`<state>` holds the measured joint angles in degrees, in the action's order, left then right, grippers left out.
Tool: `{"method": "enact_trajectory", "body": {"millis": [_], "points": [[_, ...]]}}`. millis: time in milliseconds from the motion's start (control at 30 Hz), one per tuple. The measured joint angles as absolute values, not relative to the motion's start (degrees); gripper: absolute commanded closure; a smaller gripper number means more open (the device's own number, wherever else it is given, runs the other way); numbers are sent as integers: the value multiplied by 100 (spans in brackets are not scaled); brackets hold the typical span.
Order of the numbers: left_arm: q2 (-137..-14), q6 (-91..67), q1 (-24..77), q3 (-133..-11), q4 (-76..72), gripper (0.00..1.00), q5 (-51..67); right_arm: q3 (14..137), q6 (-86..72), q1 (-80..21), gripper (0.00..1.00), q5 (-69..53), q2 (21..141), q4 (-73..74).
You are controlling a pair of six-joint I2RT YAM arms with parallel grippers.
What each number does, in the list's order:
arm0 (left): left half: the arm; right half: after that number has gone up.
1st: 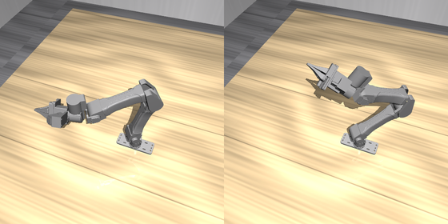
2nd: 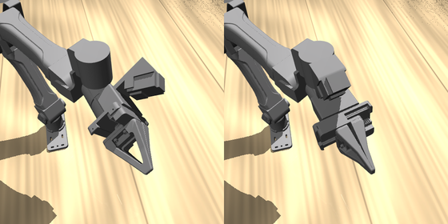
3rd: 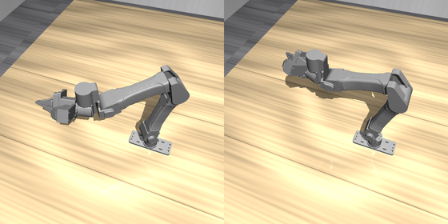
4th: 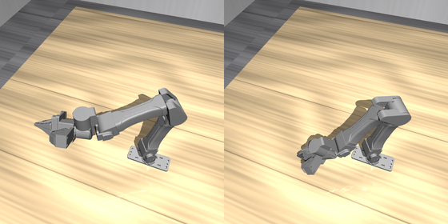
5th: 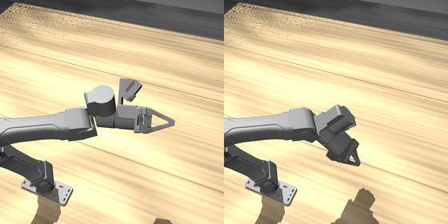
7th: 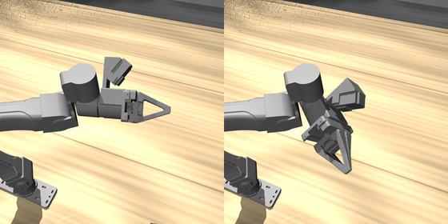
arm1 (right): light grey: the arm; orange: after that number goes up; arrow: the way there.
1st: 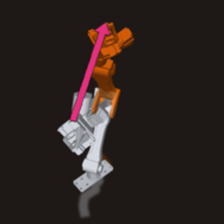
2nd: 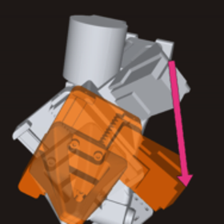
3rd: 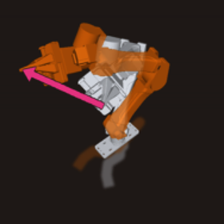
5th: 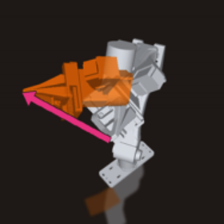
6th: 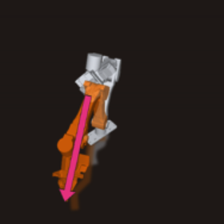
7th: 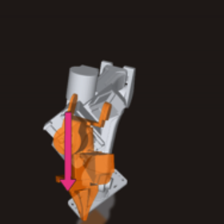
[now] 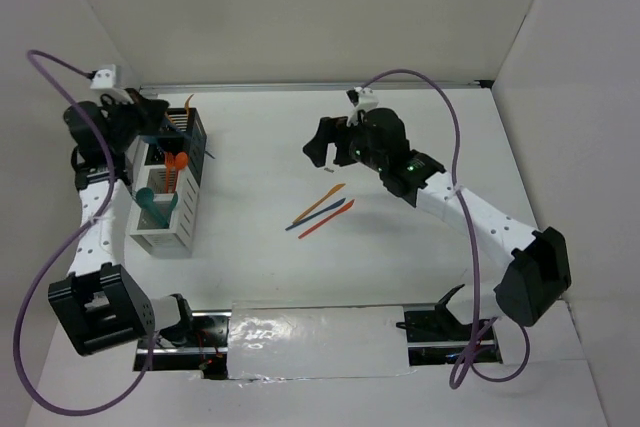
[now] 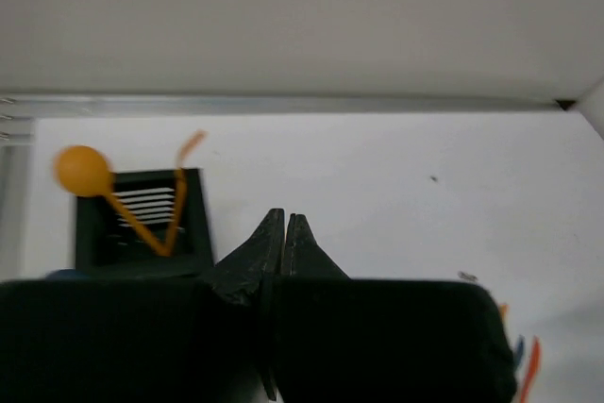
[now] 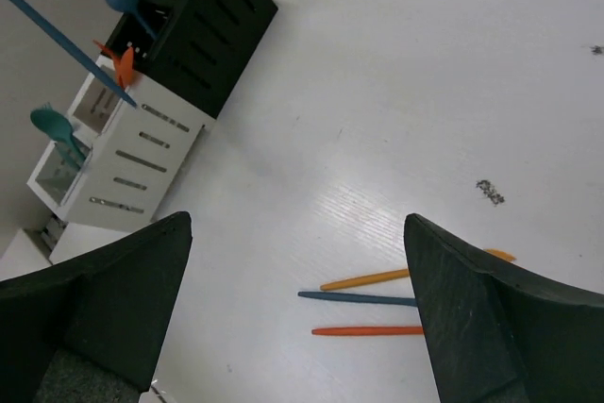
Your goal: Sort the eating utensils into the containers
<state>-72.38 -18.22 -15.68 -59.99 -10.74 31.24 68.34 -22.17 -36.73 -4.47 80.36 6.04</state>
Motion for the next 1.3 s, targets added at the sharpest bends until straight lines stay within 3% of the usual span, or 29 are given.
{"method": "enact_trajectory", "body": {"millis": [200, 700, 1033, 1100, 1167, 1267, 1300], "points": [[-7236, -1131, -2582, -6311, -1372, 100, 3011, 6298, -2298, -3660, 0, -62, 8040, 537], [-8281, -392, -2995, -6775, -2034, 100, 2685, 6250, -2272, -3483, 0, 263, 8556, 558], [-8462, 73, -2904, -6007, -2547, 95, 2888, 6226, -2462, -3435, 0, 362, 8674, 513], [-8541, 158, -2867, -5972, -2567, 90, 2980, 6226, -2534, -3413, 0, 379, 8768, 513], [-8573, 237, -2814, -5955, -2576, 62, 3072, 6222, -2611, -3391, 0, 392, 8844, 513], [-8576, 270, -2764, -5955, -2606, 42, 3170, 6169, -2681, -3382, 0, 416, 8866, 508], [-8576, 281, -2755, -5955, -2611, 40, 3190, 6158, -2703, -3380, 0, 421, 8866, 508]]}}
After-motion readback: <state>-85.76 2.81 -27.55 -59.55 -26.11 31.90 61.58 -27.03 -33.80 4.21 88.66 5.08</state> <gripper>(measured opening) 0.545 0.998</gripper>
